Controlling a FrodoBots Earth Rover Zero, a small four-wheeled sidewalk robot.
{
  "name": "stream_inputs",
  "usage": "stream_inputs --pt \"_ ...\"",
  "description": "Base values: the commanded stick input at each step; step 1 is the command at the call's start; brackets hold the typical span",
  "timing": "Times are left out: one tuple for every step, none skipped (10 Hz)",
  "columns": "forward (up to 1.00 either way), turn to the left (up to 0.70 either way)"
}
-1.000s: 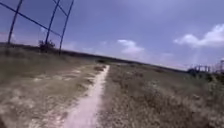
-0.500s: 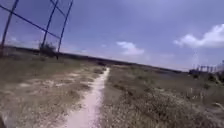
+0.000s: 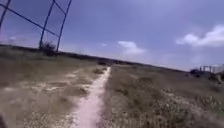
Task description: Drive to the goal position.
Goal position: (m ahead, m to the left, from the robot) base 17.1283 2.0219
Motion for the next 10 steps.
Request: stream_inputs --pt "0.70 0.00" --pt "0.70 0.00" --pt "0.70 0.00" --pt "0.70 0.00" --pt "0.70 0.00" --pt "0.70 0.00" --pt "0.70 0.00" --pt "0.70 0.00" --pt "0.70 0.00" --pt "0.70 0.00"
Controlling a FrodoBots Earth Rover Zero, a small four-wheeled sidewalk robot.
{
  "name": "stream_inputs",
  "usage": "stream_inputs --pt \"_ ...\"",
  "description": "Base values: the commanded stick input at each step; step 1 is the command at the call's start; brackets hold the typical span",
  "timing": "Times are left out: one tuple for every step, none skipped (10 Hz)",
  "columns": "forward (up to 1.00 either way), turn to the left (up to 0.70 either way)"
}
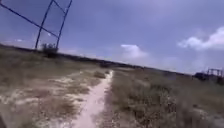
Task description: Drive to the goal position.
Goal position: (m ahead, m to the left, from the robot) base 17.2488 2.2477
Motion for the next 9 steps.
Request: stream_inputs --pt "0.70 0.00" --pt "0.70 0.00" --pt "0.70 0.00" --pt "0.70 0.00" --pt "0.70 0.00" --pt "0.70 0.00" --pt "0.70 0.00" --pt "0.70 0.00" --pt "0.70 0.00"
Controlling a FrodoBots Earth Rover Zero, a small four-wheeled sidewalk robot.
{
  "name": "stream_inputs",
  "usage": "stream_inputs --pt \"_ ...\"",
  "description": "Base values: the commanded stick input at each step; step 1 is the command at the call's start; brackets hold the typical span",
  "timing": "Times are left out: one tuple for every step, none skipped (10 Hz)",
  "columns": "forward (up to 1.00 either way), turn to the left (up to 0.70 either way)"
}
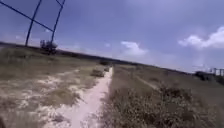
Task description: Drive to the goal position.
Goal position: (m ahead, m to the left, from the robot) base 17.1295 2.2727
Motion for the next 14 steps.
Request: stream_inputs --pt "0.70 0.00" --pt "0.70 0.00" --pt "0.70 0.00" --pt "0.70 0.00" --pt "0.70 0.00" --pt "0.70 0.00" --pt "0.70 0.00" --pt "0.70 0.00" --pt "0.70 0.00" --pt "0.70 0.00" --pt "0.70 0.00" --pt "0.70 0.00" --pt "0.70 0.00" --pt "0.70 0.00"
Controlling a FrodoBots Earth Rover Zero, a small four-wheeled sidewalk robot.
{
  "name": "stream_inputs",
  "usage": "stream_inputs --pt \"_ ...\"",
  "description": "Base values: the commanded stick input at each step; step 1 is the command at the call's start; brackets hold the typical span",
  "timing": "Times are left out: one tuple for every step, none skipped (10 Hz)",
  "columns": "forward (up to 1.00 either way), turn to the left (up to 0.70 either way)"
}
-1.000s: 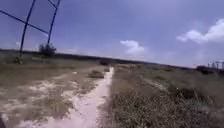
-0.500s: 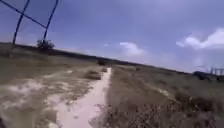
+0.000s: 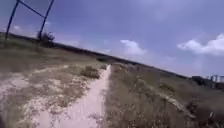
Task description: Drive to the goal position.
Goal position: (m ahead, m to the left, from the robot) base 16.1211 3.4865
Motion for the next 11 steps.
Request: stream_inputs --pt "0.70 0.00" --pt "0.70 0.00" --pt "0.70 0.00" --pt "0.70 0.00" --pt "0.70 0.00" --pt "0.70 0.00" --pt "0.70 0.00" --pt "0.70 0.00" --pt "0.70 0.00" --pt "0.70 0.00" --pt "0.70 0.00"
